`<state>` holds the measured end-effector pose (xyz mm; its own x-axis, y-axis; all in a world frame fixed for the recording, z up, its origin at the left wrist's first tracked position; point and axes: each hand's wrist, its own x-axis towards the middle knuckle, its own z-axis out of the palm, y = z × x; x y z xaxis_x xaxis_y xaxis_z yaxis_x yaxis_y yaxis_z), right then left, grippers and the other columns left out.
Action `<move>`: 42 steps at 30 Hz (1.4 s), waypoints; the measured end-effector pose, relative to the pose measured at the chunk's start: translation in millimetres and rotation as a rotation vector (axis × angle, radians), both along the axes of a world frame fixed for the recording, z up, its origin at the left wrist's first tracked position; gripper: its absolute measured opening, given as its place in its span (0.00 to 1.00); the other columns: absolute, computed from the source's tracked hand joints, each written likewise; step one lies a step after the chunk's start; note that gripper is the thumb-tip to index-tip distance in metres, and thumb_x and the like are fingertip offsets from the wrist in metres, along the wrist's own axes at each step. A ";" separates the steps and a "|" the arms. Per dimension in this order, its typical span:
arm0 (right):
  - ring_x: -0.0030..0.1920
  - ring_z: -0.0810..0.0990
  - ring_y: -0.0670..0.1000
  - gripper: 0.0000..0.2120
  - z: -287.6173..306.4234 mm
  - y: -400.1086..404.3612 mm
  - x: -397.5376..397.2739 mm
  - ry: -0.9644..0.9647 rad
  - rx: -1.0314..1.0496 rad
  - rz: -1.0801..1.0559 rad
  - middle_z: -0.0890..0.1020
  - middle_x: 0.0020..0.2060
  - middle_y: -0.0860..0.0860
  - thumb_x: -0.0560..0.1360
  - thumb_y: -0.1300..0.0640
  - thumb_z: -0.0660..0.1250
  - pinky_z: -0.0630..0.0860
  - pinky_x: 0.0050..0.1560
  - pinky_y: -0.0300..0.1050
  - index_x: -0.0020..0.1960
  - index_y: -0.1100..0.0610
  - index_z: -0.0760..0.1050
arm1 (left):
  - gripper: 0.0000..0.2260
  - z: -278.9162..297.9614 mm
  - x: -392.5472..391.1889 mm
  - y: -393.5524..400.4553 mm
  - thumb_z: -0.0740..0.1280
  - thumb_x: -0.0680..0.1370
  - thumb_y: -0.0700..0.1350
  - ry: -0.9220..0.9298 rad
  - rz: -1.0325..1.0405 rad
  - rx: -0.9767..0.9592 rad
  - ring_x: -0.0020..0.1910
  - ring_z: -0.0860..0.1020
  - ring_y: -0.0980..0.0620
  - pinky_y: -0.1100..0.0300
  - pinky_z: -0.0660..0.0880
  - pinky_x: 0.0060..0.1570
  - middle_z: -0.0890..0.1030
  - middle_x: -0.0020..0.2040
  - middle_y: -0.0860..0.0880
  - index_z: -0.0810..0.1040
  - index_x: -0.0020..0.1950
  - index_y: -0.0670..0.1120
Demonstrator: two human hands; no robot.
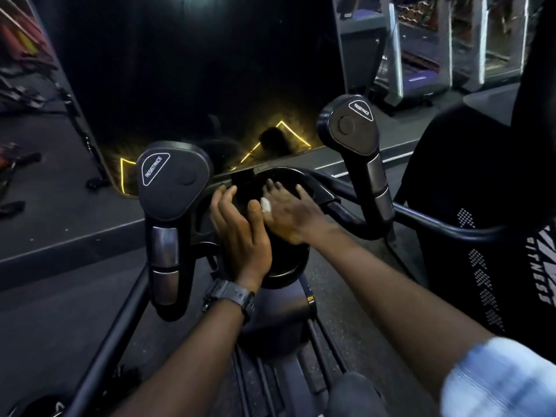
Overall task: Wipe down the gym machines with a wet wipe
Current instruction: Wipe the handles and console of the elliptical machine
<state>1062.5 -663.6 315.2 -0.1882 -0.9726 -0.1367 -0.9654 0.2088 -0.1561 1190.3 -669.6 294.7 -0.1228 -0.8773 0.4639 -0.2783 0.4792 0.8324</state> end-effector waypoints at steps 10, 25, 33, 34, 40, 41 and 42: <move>0.79 0.51 0.52 0.26 2.9 1.5 22.7 -0.055 -0.093 0.023 0.54 0.79 0.52 0.84 0.47 0.47 0.49 0.77 0.56 0.79 0.56 0.54 | 0.34 1.4 0.7 0.3 0.46 0.81 0.67 -0.032 0.010 0.017 0.69 0.69 0.48 0.55 0.65 0.68 0.72 0.70 0.43 0.71 0.70 0.42; 0.54 0.80 0.56 0.09 6.3 9.1 -8.2 -0.134 -0.422 -0.225 0.81 0.52 0.54 0.76 0.58 0.66 0.76 0.50 0.48 0.54 0.52 0.83 | 0.07 -11.6 33.4 10.4 0.67 0.79 0.40 -0.390 0.020 0.017 0.63 0.72 0.45 0.49 0.70 0.65 0.78 0.58 0.45 0.78 0.56 0.43; 0.52 0.82 0.54 0.10 16.9 7.2 17.2 -0.200 -0.349 -0.048 0.84 0.51 0.50 0.75 0.56 0.67 0.79 0.51 0.48 0.52 0.45 0.83 | 0.18 -12.1 50.7 26.0 0.69 0.76 0.43 -0.450 0.148 0.028 0.67 0.68 0.38 0.40 0.69 0.66 0.71 0.65 0.39 0.70 0.62 0.39; 0.52 0.83 0.54 0.10 18.0 11.0 -3.1 -0.183 -0.354 -0.130 0.84 0.51 0.51 0.74 0.57 0.69 0.79 0.51 0.46 0.52 0.46 0.83 | 0.19 -10.8 52.7 27.8 0.70 0.77 0.45 -0.451 0.161 0.039 0.67 0.68 0.39 0.42 0.69 0.66 0.71 0.65 0.39 0.70 0.62 0.39; 0.51 0.83 0.57 0.09 22.9 -1.5 25.0 -0.169 -0.256 -0.094 0.84 0.49 0.54 0.75 0.56 0.67 0.80 0.52 0.47 0.51 0.53 0.84 | 0.34 2.1 59.5 32.7 0.70 0.77 0.55 -0.545 0.234 0.132 0.74 0.53 0.48 0.52 0.55 0.73 0.60 0.77 0.38 0.63 0.74 0.37; 0.48 0.83 0.56 0.09 25.6 -7.2 46.3 -0.222 -0.245 -0.053 0.84 0.46 0.54 0.75 0.53 0.66 0.80 0.48 0.47 0.49 0.54 0.84 | 0.36 2.6 60.1 31.8 0.71 0.77 0.54 -0.570 0.229 0.160 0.76 0.52 0.47 0.52 0.54 0.74 0.57 0.79 0.38 0.60 0.76 0.37; 0.44 0.83 0.56 0.11 26.5 -12.4 64.8 -0.262 -0.240 -0.011 0.84 0.43 0.53 0.74 0.50 0.66 0.80 0.44 0.45 0.45 0.56 0.83 | 0.38 3.1 60.3 30.6 0.70 0.76 0.54 -0.591 0.222 0.205 0.77 0.52 0.46 0.50 0.56 0.74 0.56 0.79 0.39 0.57 0.78 0.38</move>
